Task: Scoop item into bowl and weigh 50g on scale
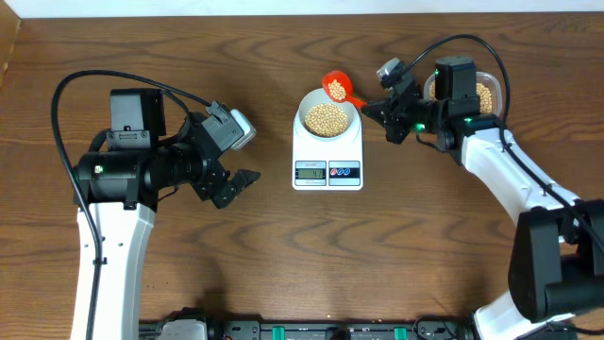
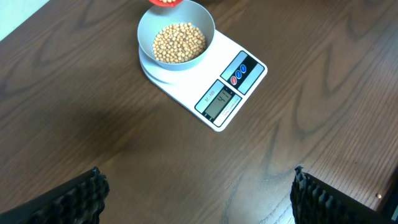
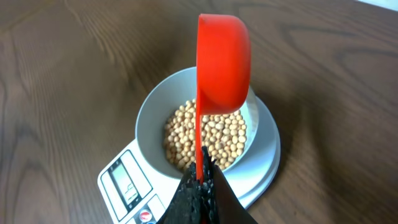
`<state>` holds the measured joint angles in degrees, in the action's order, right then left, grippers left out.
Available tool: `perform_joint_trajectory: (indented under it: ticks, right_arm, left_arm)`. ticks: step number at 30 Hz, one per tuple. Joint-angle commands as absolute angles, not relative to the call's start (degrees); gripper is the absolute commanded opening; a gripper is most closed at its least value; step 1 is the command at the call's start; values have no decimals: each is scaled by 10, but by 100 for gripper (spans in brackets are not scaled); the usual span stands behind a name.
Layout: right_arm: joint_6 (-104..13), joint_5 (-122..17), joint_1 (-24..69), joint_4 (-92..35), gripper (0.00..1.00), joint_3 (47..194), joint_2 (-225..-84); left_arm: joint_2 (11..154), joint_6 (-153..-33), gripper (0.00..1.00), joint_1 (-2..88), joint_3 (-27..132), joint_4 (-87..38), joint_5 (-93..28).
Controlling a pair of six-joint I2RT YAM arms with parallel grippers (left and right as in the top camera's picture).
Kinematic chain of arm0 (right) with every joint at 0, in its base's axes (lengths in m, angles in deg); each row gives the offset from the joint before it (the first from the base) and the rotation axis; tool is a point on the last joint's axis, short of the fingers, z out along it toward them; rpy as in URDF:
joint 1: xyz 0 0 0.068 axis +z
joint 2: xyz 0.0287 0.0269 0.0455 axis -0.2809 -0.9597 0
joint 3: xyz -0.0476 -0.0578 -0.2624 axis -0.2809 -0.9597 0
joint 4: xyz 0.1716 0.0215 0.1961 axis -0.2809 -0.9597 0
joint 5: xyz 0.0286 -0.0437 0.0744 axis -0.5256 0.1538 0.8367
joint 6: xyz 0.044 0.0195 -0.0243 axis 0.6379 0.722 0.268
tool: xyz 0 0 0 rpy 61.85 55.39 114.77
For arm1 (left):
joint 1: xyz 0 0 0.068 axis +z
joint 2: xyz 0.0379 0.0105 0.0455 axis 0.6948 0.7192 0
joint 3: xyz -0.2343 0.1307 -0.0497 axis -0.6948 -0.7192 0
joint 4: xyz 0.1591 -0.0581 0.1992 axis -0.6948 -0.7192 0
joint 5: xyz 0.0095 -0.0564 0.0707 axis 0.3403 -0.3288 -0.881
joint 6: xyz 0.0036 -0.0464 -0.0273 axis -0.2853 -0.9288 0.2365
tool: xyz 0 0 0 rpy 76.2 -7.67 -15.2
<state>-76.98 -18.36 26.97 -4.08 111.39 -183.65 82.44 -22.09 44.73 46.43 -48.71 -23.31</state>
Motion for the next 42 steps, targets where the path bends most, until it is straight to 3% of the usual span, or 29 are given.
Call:
perform_joint_trajectory:
  ticks: [1, 42]
  right_arm:
    - [-812, -208, 282, -60, 1, 1112, -1818]
    - [-814, -252, 298, -69, 1, 1112, -1796]
  left_arm:
    - [829, -224, 96, 450, 472, -489, -236]
    - [829, -224, 96, 450, 472, -489, -236]
